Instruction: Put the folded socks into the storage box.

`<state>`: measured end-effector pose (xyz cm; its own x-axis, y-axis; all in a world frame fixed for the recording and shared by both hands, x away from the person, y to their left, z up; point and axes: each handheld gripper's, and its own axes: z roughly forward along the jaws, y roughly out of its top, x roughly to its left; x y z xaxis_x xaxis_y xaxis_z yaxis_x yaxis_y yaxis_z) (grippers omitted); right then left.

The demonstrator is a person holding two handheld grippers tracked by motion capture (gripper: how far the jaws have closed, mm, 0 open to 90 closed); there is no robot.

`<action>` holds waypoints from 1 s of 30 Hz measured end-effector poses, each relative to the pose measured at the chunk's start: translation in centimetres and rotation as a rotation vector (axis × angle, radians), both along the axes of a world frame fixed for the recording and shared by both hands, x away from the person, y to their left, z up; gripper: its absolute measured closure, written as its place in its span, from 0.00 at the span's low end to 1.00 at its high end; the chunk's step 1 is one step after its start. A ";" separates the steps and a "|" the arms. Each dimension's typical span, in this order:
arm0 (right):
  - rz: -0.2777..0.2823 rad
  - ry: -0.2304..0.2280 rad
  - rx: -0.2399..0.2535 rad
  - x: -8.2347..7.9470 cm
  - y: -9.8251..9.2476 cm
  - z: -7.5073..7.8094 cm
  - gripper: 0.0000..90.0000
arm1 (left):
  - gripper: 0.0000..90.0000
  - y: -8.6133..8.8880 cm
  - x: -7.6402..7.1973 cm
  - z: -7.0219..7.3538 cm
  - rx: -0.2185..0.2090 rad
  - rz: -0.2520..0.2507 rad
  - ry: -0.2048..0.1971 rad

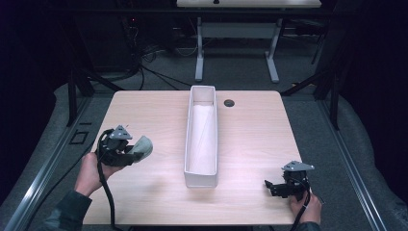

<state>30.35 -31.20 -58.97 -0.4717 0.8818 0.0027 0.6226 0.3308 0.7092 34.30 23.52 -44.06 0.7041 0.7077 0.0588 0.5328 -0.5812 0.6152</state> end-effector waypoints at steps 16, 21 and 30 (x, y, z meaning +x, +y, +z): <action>0.000 0.000 0.000 0.0 0.0 0.0 0.00 | 0.70 -2.3 0.2 2.9 -0.016 -0.067 -0.033; 0.001 -0.001 -0.001 0.0 0.0 0.0 0.00 | 0.70 -2.9 0.4 3.6 -0.017 -0.087 -0.039; 0.000 0.000 0.000 0.0 0.0 0.0 0.00 | 0.70 -4.5 0.5 4.8 -0.027 -0.133 -0.051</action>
